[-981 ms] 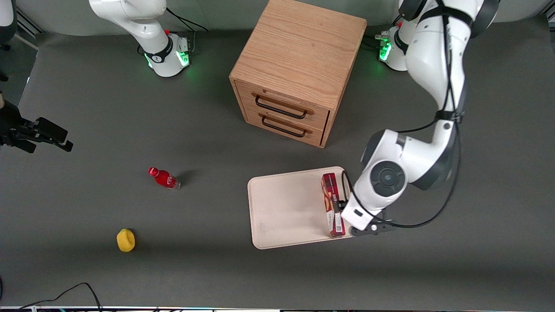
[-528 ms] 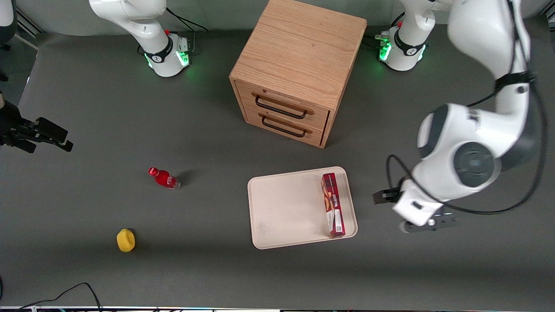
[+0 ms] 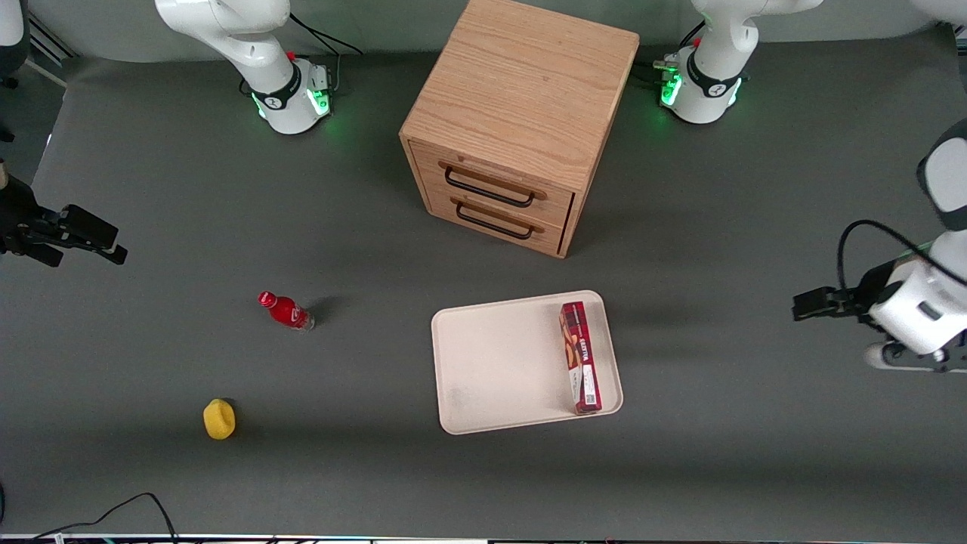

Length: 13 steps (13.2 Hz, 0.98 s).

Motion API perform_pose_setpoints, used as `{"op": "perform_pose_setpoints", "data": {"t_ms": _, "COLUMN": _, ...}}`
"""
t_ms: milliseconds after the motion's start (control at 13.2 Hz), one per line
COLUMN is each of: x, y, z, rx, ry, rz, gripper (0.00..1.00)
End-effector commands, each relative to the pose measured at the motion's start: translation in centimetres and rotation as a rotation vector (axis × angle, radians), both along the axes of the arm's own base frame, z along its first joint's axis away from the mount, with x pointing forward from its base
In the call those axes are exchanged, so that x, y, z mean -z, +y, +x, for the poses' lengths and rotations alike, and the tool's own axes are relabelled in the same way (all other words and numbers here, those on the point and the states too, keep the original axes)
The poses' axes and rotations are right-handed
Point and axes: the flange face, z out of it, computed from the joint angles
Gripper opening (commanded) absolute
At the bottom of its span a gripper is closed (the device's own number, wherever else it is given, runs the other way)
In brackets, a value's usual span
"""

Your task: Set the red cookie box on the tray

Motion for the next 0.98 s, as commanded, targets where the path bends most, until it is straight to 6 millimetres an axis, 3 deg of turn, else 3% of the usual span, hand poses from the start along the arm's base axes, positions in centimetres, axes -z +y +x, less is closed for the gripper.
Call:
{"op": "perform_pose_setpoints", "data": {"t_ms": 0, "x": -0.2, "y": 0.8, "z": -4.9, "rx": 0.003, "ry": -0.058, "rz": 0.004, "gripper": 1.00}}
{"op": "perform_pose_setpoints", "data": {"t_ms": 453, "x": -3.9, "y": 0.5, "z": -5.4, "rx": 0.005, "ry": -0.082, "rz": 0.085, "gripper": 1.00}}
{"op": "perform_pose_setpoints", "data": {"t_ms": 906, "x": -4.5, "y": 0.2, "z": -4.3, "rx": 0.010, "ry": -0.072, "rz": 0.087, "gripper": 1.00}}
